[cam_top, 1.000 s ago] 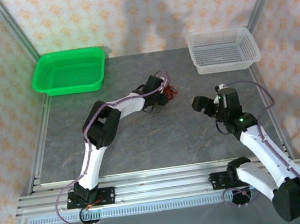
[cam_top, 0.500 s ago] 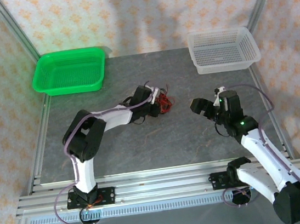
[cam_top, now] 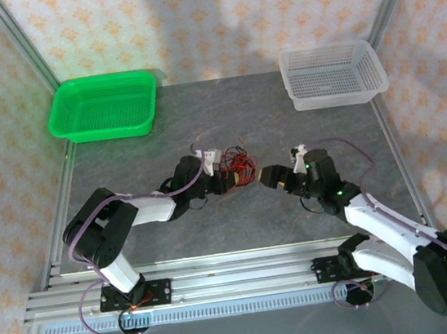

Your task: Untangle the cables

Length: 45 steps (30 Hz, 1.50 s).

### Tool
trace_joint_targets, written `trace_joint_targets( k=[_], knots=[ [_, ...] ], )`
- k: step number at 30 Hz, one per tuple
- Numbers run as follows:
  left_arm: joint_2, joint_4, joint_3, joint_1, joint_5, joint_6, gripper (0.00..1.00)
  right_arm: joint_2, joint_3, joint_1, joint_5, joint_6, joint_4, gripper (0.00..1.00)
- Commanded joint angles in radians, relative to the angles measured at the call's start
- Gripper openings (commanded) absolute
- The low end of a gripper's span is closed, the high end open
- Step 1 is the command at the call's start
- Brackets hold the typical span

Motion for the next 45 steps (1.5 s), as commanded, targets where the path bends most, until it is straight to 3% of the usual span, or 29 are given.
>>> trace_joint_targets(
  k=[1,8,12,29,32,36,38,39,45],
  knots=[
    [-0.037,0.258,-0.040,-0.001,0.067,-0.137,0.00,0.069,-0.006,0.047,-0.030,0.019,0.195,0.93],
    [-0.073,0.360,-0.110,-0.001,0.085,-0.192,0.00,0.271,0.011,0.083,-0.022,0.052,0.357,0.92],
    [-0.096,0.388,-0.141,-0.004,0.097,-0.207,0.00,0.335,0.000,0.085,-0.032,0.088,0.484,0.86],
    [-0.133,0.572,-0.213,-0.017,0.207,-0.286,0.00,0.417,0.011,0.085,-0.249,-0.018,0.691,0.57],
    [-0.149,0.572,-0.220,-0.024,0.218,-0.283,0.00,0.405,0.018,0.085,-0.282,-0.037,0.707,0.42],
    [-0.176,0.554,-0.230,-0.027,0.221,-0.275,0.00,0.373,0.030,0.085,-0.286,-0.064,0.684,0.07],
    [-0.198,0.520,-0.230,-0.028,0.220,-0.261,0.00,0.350,0.038,0.085,-0.270,-0.086,0.648,0.00],
    [-0.216,0.482,-0.228,-0.028,0.219,-0.243,0.04,0.334,0.040,0.085,-0.262,-0.102,0.623,0.00],
    [-0.411,0.026,-0.185,-0.028,0.094,-0.027,0.58,0.209,0.115,0.085,-0.192,-0.338,0.277,0.00]
  ],
)
